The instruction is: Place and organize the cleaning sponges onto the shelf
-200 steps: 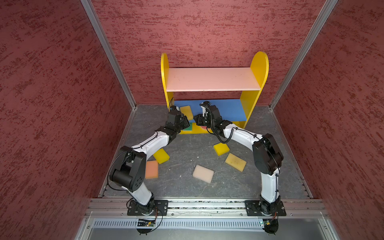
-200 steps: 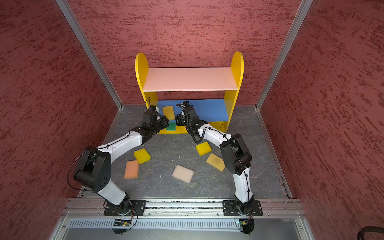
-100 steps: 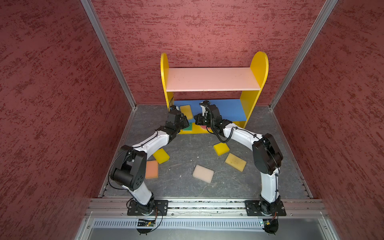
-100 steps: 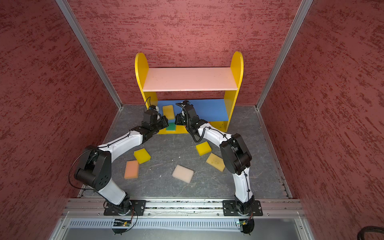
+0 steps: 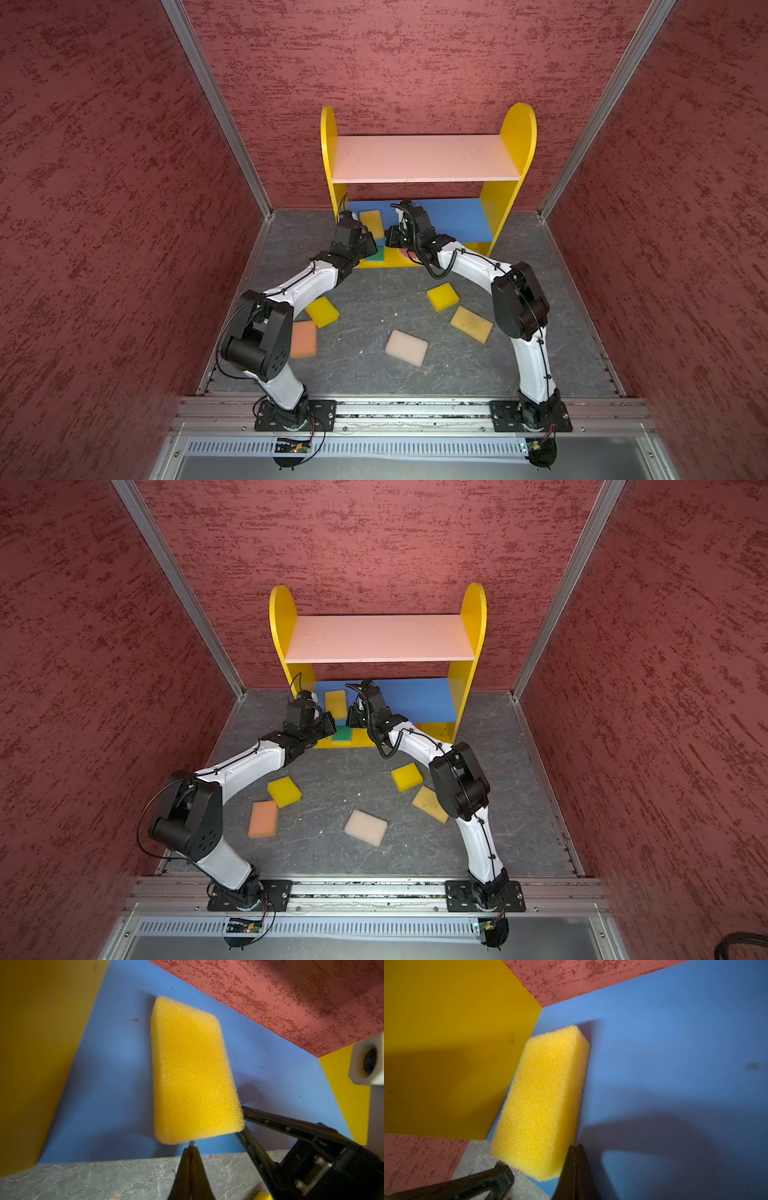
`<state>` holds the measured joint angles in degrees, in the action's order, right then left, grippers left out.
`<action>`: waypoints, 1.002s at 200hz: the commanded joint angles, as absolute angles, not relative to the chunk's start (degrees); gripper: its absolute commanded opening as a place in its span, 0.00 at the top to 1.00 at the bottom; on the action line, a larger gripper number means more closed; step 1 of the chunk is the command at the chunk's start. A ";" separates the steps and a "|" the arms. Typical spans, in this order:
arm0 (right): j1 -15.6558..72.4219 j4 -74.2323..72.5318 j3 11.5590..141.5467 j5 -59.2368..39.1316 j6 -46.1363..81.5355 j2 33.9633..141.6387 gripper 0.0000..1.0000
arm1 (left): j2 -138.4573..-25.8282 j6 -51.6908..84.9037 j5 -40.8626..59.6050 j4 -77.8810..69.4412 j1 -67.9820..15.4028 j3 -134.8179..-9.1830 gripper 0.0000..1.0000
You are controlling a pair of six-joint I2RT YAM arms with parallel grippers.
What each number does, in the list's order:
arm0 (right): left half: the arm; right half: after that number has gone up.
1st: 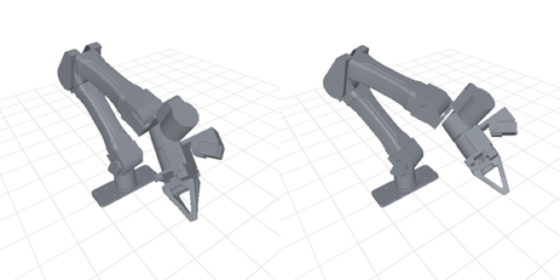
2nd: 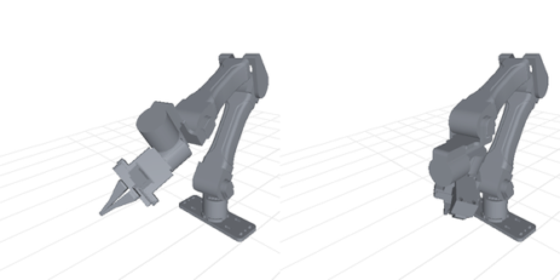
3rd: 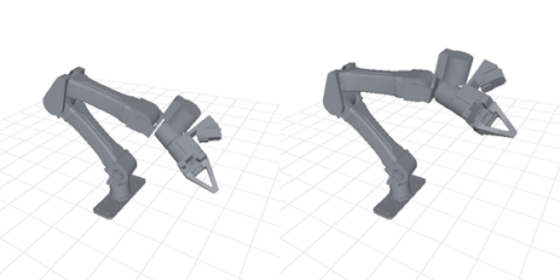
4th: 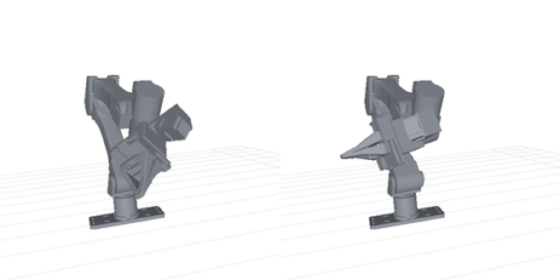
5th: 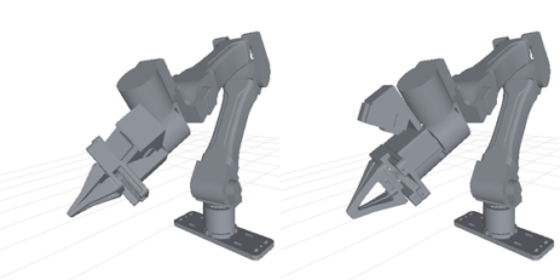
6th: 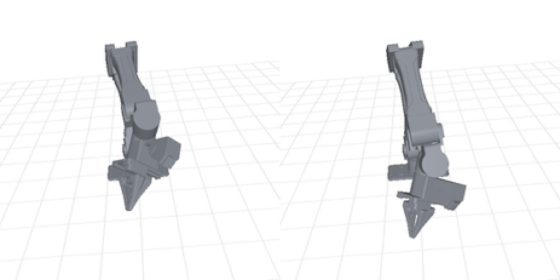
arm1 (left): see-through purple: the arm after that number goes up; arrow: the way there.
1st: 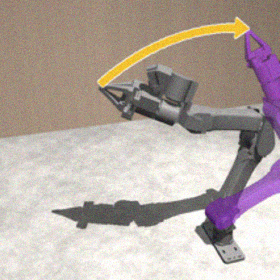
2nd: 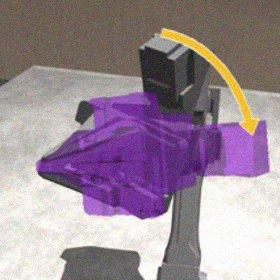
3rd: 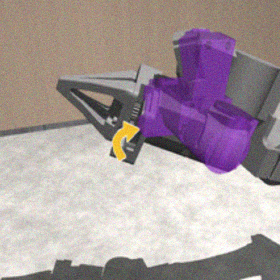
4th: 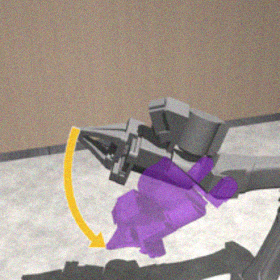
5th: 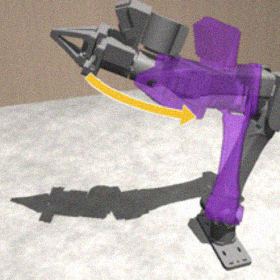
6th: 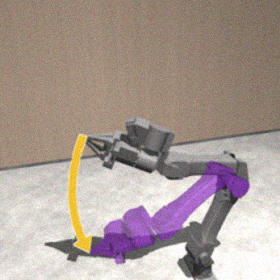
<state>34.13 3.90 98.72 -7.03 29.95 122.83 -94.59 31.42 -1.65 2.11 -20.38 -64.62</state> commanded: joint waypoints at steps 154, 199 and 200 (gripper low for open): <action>36.04 2.89 97.82 -8.00 30.92 123.14 1.00 | -83.76 35.24 -14.73 5.61 -16.62 -64.16 1.00; 36.18 3.03 97.65 -7.39 30.89 123.14 1.00 | -77.18 34.72 -15.97 7.16 -16.52 -63.03 0.98; 36.15 3.01 97.65 -7.39 30.92 123.14 1.00 | -77.08 34.68 -15.99 7.27 -16.52 -62.98 0.98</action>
<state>35.90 3.62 98.50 -7.53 30.68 122.83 -79.05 33.95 -13.23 6.37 -16.21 -64.34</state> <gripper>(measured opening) 0.041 0.053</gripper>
